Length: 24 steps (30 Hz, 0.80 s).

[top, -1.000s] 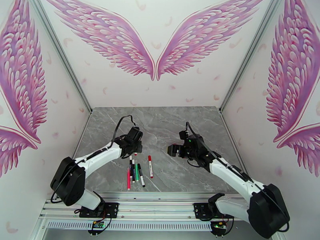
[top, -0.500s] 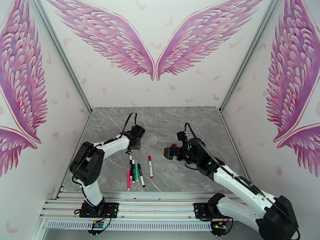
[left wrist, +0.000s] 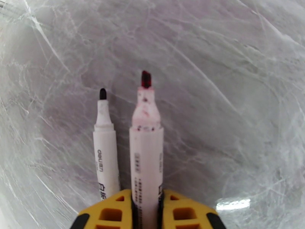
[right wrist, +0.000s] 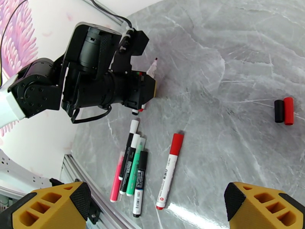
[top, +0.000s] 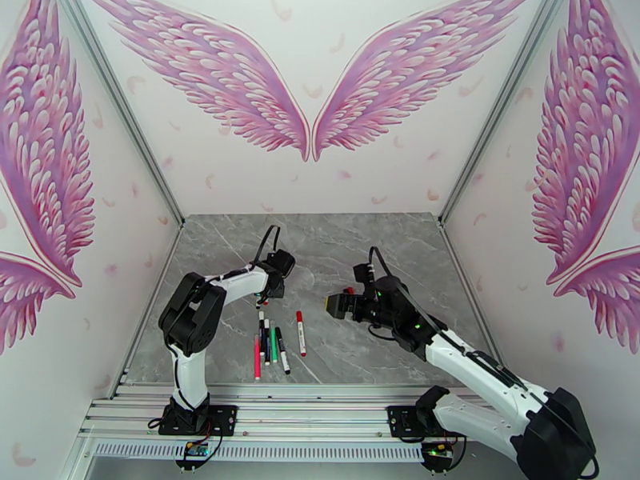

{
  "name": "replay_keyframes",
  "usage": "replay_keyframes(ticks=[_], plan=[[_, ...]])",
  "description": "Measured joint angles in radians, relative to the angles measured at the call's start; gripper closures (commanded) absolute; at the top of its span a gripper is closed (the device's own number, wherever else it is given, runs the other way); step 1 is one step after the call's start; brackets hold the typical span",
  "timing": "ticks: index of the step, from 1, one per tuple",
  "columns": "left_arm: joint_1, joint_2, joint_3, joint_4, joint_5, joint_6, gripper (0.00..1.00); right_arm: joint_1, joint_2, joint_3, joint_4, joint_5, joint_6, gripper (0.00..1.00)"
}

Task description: Open the pen caps

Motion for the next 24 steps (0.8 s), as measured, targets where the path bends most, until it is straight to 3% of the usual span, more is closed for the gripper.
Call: replay_keyframes(ticks=[24], plan=[[-0.010,-0.002,-0.006,-0.035,-0.015,-0.030,0.69,0.007,0.026,0.000,0.005,0.000,0.003,0.01]])
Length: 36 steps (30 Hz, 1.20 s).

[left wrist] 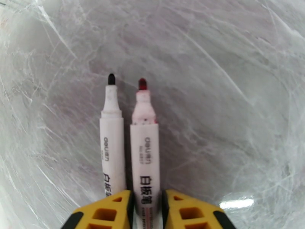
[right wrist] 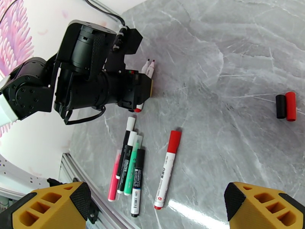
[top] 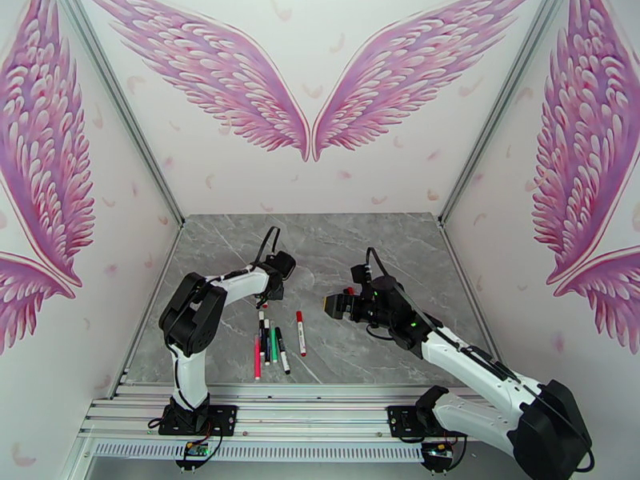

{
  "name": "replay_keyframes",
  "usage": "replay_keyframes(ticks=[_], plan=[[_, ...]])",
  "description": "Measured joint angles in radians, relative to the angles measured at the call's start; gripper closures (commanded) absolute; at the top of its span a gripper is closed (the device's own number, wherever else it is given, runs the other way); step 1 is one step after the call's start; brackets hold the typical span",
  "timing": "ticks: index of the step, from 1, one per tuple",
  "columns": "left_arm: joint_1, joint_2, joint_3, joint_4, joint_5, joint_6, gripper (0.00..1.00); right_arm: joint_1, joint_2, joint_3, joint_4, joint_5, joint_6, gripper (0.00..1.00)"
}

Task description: Open the pen caps

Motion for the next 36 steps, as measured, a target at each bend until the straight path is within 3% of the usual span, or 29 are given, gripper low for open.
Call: replay_keyframes(ticks=[9,16,25,36], plan=[[-0.003,-0.057,-0.015,-0.023,-0.002,-0.003,0.69,0.002,-0.003,0.000,-0.005,0.000,0.000,0.01],[-0.031,-0.255,-0.103,-0.039,0.033,-0.050,0.66,0.010,0.003,0.000,-0.013,-0.002,-0.016,0.01],[-0.050,-0.491,-0.340,-0.092,0.193,-0.171,0.67,0.047,0.029,0.001,-0.026,-0.021,-0.058,0.01],[-0.064,-0.623,-0.585,-0.098,0.439,-0.246,0.69,0.073,0.069,0.001,-0.026,-0.068,-0.072,0.01]])
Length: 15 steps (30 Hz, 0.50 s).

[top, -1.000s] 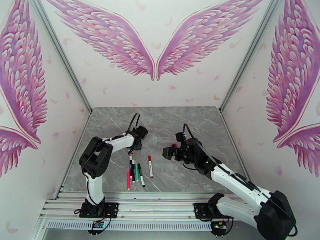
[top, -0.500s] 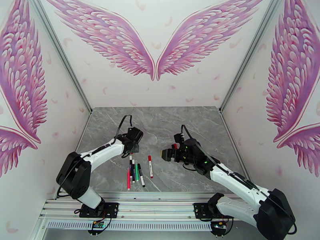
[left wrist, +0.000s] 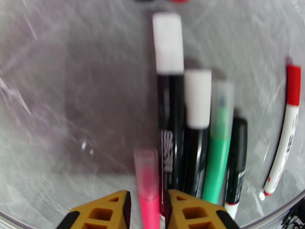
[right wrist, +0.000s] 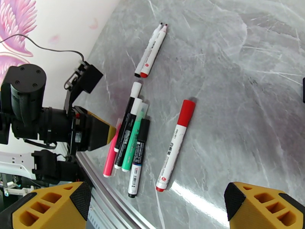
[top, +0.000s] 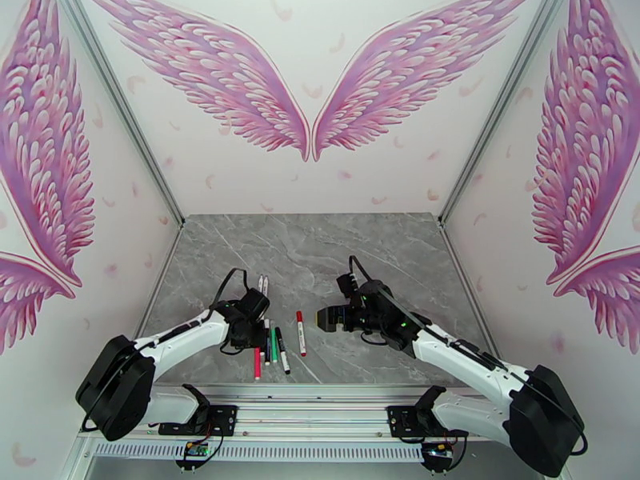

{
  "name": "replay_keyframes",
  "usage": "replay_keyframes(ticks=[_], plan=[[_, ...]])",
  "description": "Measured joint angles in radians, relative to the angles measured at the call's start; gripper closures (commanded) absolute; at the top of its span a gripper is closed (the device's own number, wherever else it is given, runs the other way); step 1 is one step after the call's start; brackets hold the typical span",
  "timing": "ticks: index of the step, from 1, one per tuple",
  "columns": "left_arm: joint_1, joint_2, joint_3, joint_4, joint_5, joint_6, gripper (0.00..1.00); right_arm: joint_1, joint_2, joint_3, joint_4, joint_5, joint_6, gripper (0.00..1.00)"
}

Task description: Open the pen caps

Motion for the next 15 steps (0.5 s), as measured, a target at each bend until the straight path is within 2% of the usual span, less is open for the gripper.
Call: replay_keyframes(ticks=[5,10,15], plan=[[-0.002,-0.005,-0.023,0.034,0.060,-0.009,0.70,0.001,0.000,0.000,0.000,-0.002,0.000,0.01],[-0.002,-0.006,-0.024,0.032,0.058,-0.014,0.75,0.005,0.001,0.001,0.000,-0.001,0.000,0.01],[-0.003,-0.006,-0.036,0.006,0.039,-0.023,0.75,0.007,0.001,0.001,0.000,-0.001,0.000,0.01]])
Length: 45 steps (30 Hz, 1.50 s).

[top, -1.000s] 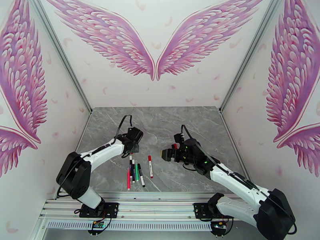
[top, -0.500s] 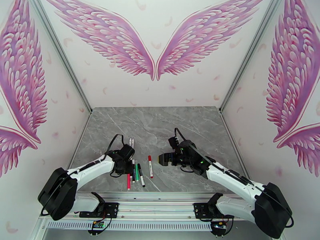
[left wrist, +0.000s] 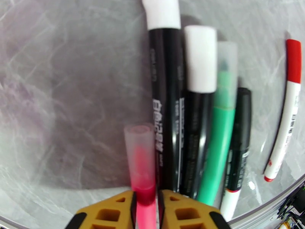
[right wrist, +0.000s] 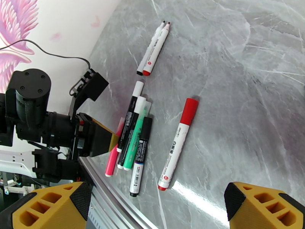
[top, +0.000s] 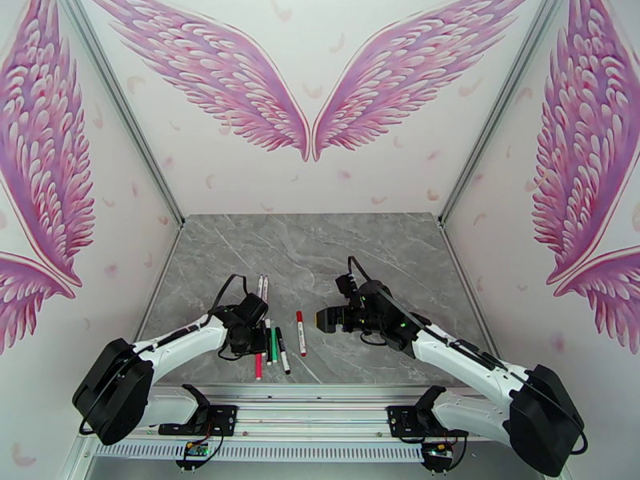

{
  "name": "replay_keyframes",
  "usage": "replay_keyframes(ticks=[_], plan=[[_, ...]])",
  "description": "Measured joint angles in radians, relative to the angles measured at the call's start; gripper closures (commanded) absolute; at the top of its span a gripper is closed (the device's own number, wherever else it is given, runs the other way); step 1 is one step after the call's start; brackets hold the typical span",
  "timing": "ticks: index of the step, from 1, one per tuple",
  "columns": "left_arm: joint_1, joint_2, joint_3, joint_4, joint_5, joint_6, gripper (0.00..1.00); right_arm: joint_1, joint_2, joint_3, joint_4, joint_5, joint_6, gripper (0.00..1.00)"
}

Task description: Open the pen caps

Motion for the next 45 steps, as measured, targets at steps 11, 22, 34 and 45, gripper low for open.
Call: replay_keyframes(ticks=[11,22,34,45], plan=[[-0.002,0.003,-0.019,-0.046,-0.019,-0.016,0.71,0.000,0.011,0.000,0.000,0.000,0.000,0.01],[-0.024,0.010,-0.015,-0.051,-0.063,-0.026,0.80,0.002,0.013,0.000,0.000,0.000,0.011,0.01],[0.042,-0.038,0.192,-0.078,-0.075,0.130,0.82,0.003,0.013,0.031,0.022,-0.007,0.203,0.11],[0.019,-0.042,0.275,0.159,0.280,0.317,0.84,-0.053,0.024,0.197,0.002,-0.074,0.228,0.34]])
